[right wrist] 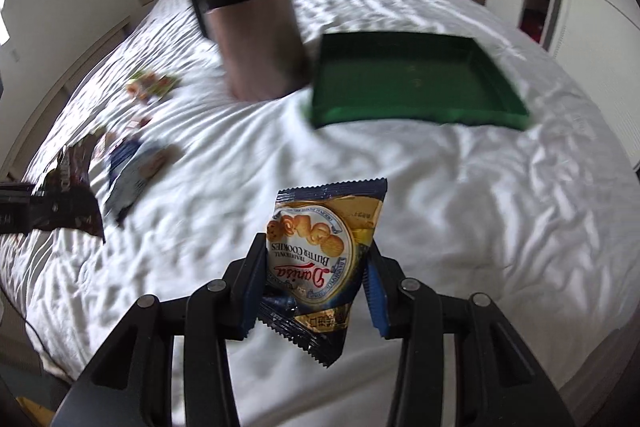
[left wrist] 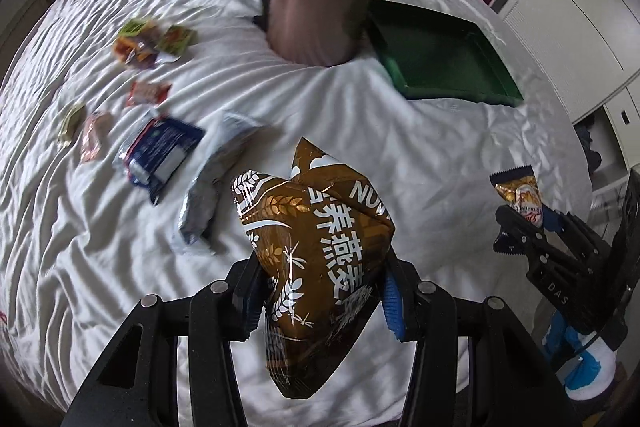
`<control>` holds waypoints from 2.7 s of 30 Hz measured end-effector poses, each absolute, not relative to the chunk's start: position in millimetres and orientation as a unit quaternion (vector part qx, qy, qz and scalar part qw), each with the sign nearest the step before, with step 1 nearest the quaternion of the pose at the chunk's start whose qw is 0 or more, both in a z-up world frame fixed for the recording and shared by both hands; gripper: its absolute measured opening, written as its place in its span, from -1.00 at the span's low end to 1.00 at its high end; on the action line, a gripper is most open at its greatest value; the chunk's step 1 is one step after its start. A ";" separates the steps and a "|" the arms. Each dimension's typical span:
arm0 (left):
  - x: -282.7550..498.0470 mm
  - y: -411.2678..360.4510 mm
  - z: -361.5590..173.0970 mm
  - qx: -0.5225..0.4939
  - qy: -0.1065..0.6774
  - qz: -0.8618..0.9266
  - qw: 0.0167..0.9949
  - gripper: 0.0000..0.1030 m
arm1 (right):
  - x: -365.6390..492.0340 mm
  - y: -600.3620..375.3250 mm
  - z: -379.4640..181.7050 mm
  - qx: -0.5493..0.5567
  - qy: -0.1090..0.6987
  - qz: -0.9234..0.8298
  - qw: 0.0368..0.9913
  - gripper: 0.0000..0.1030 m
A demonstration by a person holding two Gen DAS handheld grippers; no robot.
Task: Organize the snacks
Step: 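Carry both packets over the green tray with both tools, then open both tools to drop the packets into the green tray, then withdraw both tools from the tray back toward the snacks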
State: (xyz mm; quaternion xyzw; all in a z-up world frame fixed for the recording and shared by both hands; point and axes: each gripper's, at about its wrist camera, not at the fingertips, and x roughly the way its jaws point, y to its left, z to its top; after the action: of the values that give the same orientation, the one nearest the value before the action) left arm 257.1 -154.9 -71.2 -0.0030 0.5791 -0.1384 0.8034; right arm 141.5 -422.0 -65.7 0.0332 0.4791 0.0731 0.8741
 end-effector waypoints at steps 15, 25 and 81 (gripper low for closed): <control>403.8 -321.4 -92.5 0.016 0.534 -0.194 0.823 -0.16 | 319.9 -522.6 -78.9 0.027 0.453 -0.039 0.890 0.25; 451.6 -352.4 -162.8 0.014 0.572 -0.175 0.801 -0.16 | 372.3 -561.0 -140.3 0.044 0.487 -0.063 0.870 0.25; 86.6 50.4 95.6 -0.063 0.331 0.073 0.939 0.35 | 42.7 -387.1 192.4 0.061 0.204 0.065 0.975 1.00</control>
State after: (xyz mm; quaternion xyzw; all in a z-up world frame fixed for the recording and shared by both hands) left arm 86.6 50.4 95.6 -0.0631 0.3314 0.0733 0.9385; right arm 42.7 -387.1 192.4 0.0607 0.2038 0.0646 0.9750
